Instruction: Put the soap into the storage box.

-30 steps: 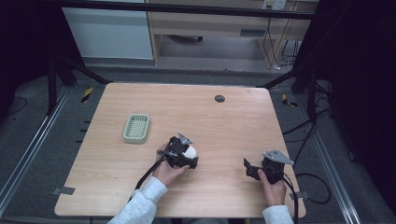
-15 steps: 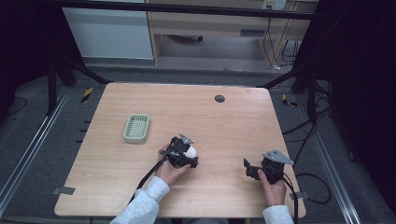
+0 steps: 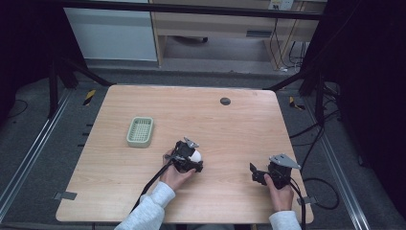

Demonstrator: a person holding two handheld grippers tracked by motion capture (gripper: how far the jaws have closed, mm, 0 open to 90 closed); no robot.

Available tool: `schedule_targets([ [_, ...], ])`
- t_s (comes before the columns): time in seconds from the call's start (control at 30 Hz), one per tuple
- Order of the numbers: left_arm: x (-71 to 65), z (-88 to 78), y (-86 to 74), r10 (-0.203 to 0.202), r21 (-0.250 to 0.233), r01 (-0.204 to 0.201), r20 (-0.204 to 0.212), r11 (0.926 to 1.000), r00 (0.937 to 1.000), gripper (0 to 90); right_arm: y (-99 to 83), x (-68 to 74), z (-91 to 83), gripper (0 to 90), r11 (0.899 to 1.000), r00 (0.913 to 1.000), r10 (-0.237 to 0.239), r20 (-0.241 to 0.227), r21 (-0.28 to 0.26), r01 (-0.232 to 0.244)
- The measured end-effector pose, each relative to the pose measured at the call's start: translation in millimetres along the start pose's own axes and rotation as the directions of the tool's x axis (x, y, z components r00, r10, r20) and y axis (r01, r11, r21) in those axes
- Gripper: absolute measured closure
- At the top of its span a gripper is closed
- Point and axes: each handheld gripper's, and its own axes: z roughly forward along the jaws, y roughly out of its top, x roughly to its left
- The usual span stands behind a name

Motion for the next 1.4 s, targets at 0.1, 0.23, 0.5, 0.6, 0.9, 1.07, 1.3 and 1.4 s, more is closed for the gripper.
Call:
schedule_targets([
  [0.1, 0.6, -1.7, -0.1, -0.003, 0.013, 0.003, 0.001, 0.9999, 1.0000, 23.9, 0.0, 0.1, 0.0, 3.8, 1.000, 1.0000, 0.001, -0.001, 0.002, -0.001],
  [0.23, 1.5, -3.8, -0.4, -0.004, 0.017, 0.004, 0.001, 0.9999, 1.0000, 23.9, 0.0, 0.1, 0.1, 3.8, 1.000, 1.0000, 0.002, -0.001, 0.003, -0.002],
  [0.5, 7.8, -18.2, 1.5, -0.022, -0.031, 0.023, 0.009, 0.9993, 0.9997, 24.1, -0.2, 0.0, 0.3, 3.8, 1.000, 1.0000, -0.002, -0.001, 0.003, 0.002],
  [0.6, 10.3, -24.4, 2.2, -0.024, -0.046, 0.024, 0.010, 0.9987, 0.9997, 27.9, -0.2, 0.1, 0.2, 3.8, 1.000, 1.0000, 0.000, -0.001, 0.005, 0.000],
  [0.9, 30.6, -44.5, -2.3, -0.067, -0.108, 0.064, -0.023, 0.9920, 0.9975, 37.8, -0.5, 0.3, 0.7, 3.7, 1.000, 1.0000, -0.004, 0.000, 0.008, 0.004],
  [1.07, 29.5, -35.1, -3.5, -0.048, -0.101, 0.050, 0.028, 0.9936, 0.9985, 21.8, -0.4, 0.5, 0.6, 3.7, 1.000, 1.0000, -0.003, 0.000, 0.011, 0.003],
  [1.3, 15.0, -25.5, -4.1, -0.016, -0.071, 0.019, 0.044, 0.9973, 0.9989, 19.8, -0.5, 0.4, 0.3, 3.7, 1.000, 1.0000, -0.002, -0.002, 0.009, 0.002],
  [1.4, 11.2, -18.1, -5.3, -0.007, -0.039, 0.008, 0.039, 0.9992, 0.9992, 19.6, -0.7, -0.1, 0.7, 3.7, 1.000, 0.9999, -0.010, 0.002, 0.006, 0.010],
])
